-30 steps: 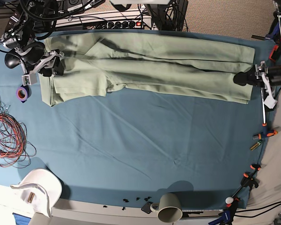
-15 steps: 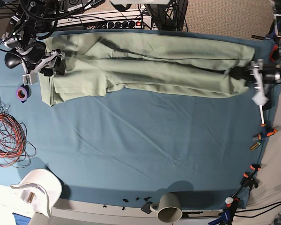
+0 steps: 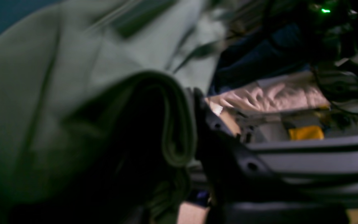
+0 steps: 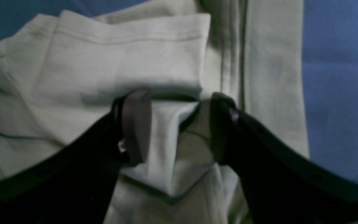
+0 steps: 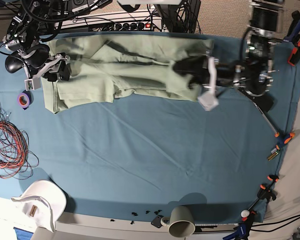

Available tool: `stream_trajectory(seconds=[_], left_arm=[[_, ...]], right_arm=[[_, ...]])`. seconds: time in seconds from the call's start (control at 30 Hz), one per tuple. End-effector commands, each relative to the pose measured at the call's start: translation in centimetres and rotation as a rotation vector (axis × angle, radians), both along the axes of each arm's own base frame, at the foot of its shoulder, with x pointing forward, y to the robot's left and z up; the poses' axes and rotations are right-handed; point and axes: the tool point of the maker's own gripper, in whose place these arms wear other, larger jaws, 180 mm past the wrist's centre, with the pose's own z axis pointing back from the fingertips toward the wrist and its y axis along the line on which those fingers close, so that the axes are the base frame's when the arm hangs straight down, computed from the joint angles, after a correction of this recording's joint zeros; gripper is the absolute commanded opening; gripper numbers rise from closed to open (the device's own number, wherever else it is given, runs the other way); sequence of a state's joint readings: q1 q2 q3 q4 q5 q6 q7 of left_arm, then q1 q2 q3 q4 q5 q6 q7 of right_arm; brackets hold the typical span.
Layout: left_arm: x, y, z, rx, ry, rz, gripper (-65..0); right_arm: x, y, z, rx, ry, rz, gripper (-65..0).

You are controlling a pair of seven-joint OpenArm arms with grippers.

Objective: Fold the T-shirt properly
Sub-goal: 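Grasp the folded strip's end with the left gripper and drag it toward the right gripper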

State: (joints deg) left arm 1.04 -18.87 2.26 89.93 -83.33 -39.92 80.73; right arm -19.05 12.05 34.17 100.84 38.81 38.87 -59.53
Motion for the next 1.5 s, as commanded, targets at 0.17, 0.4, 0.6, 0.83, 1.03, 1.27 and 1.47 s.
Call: stream_trajectory(seconds=[0.17,0.4,0.6,0.83,1.03,1.27,1.47], left_arm=[[1.3,-5.0,1.5,-0.039,-0.096,-0.032,-65.0],[2.1,-9.2,2.3,-0.032,-0.19,-0.064,-65.0],[2.4,-11.3,3.6,-0.08,-0.21,-0.057,-65.0],[2.3,-12.3,4.3,-0.114,-0.209,-0.054,-65.0],[2.4,-13.3,4.6,-0.13,-0.216,-0.031,-65.0],[2.6,-14.2,3.7,-0.14,-0.175,-0.006,-65.0],[2.6,-14.4,3.4,-0.146,-0.156,0.002,-65.0]], right_arm=[[0.7,-0.4,1.2,-0.013,-0.046,0.005,-34.4],[0.7,-0.4,1.2,-0.013,-0.048,0.004,-34.4],[0.7,-0.4,1.2,-0.012,-0.048,0.004,-34.4],[0.7,-0.4,1.2,-0.012,-0.049,0.004,-34.4],[0.7,-0.4,1.2,-0.012,-0.048,0.004,-34.4],[0.7,-0.4,1.2,-0.012,-0.051,0.004,-34.4],[0.8,-0.4,1.2,-0.012,-0.052,0.003,-34.4]])
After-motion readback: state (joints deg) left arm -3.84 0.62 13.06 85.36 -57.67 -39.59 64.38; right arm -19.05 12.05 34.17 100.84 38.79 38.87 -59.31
